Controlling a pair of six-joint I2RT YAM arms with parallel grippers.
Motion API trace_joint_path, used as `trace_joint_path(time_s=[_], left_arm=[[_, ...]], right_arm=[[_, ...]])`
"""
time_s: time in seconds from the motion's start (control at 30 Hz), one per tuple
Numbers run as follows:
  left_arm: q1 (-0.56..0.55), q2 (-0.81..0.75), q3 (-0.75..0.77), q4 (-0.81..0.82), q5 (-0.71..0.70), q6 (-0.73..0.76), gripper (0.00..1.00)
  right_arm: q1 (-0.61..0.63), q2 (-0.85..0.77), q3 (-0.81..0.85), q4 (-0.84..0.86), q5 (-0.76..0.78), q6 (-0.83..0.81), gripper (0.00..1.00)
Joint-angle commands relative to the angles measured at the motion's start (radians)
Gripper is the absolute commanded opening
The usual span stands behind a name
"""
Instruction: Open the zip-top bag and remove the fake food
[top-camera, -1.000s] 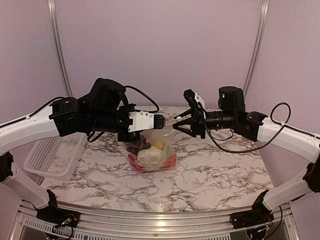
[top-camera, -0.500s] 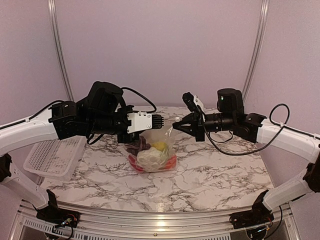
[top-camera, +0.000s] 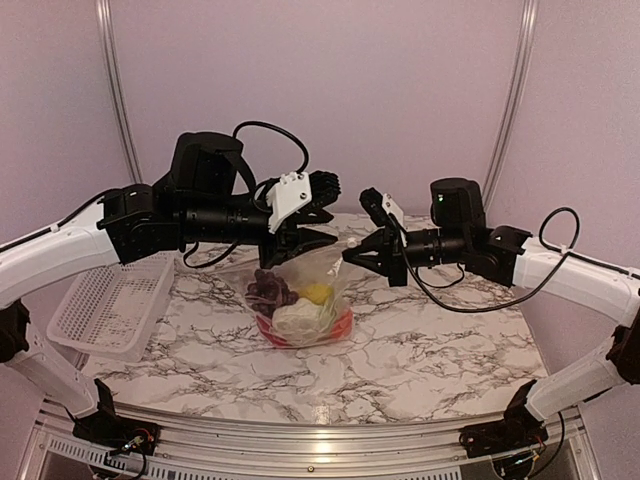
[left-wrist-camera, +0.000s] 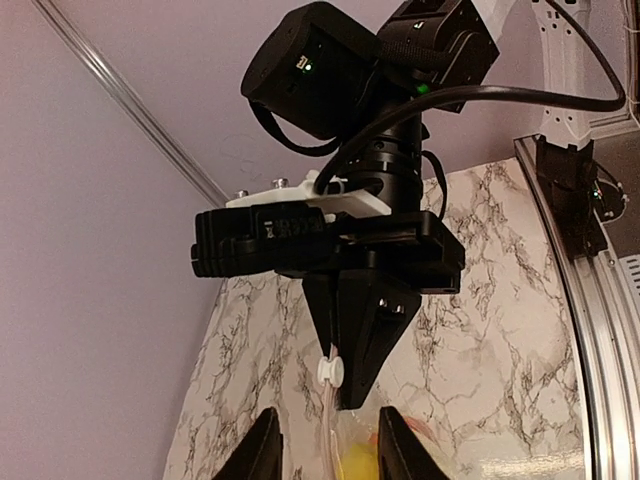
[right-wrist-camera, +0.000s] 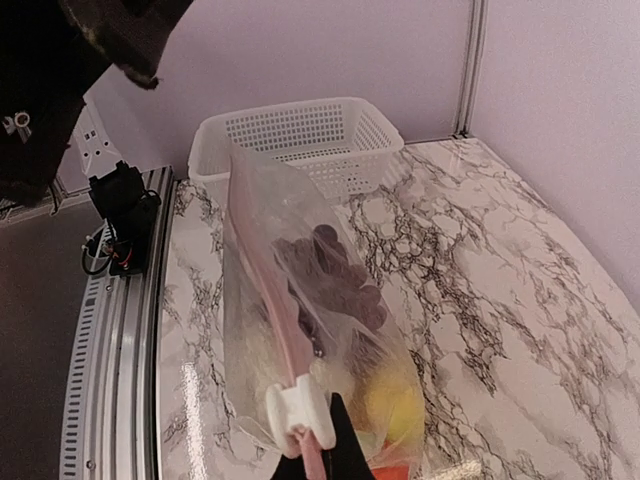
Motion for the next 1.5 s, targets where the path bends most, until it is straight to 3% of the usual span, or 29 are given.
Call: trace_joint_path(time_s=[0.0, 0.73, 0.9, 1.13, 1.23, 1.33, 1.47], left_arm=[[0.0, 0.075, 0.022, 0.07, 0.09, -0.134, 0.34], [0.055, 0.186, 0.026, 0.141, 0.098, -0.193, 0.42], [0.055, 0.207, 0.038, 0.132, 0.142, -0.186, 0.38], [0.057, 0.204, 0.037, 0.136, 0.16, -0.192, 0.16], [0.061, 0.196, 0.032, 0.135, 0.161, -0.195, 0.17], [0.061, 0.191, 0.032, 0.137, 0.165, -0.198, 0.26], [0.062, 0.196, 0.039, 0.149, 0.162, -0.201, 0.25]], right_arm=[[0.013, -0.018, 0.037, -0.011, 0.036, 0.006, 0.0], [0.014, -0.04, 0.005, 0.011, 0.036, -0.029, 0.0], [0.014, -0.037, 0.004, 0.013, 0.041, -0.031, 0.0], [0.014, -0.041, -0.004, 0.009, 0.048, -0.034, 0.0], [0.014, -0.043, -0.008, 0.007, 0.053, -0.033, 0.0], [0.014, -0.041, -0.008, 0.01, 0.053, -0.03, 0.0], [0.014, -0.037, -0.005, 0.013, 0.051, -0.031, 0.0]])
